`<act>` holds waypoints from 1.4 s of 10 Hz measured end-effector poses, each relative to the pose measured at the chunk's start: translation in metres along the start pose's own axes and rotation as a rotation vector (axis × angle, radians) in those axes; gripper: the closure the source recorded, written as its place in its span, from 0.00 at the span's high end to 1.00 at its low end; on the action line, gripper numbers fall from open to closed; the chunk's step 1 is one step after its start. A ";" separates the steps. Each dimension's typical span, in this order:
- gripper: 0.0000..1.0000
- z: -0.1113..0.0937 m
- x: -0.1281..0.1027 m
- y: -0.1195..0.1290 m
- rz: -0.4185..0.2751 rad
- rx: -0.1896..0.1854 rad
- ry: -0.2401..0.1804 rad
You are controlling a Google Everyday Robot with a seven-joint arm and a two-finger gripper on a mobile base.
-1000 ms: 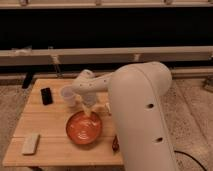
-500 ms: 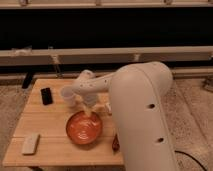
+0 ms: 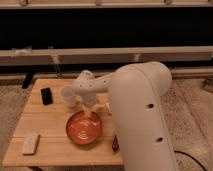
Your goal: Push the ceramic bowl across the table
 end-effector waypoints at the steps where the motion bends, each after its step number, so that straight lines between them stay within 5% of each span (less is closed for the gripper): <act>1: 0.65 0.001 0.000 0.000 -0.001 0.000 0.002; 14: 0.65 0.004 0.001 -0.009 -0.026 0.019 -0.002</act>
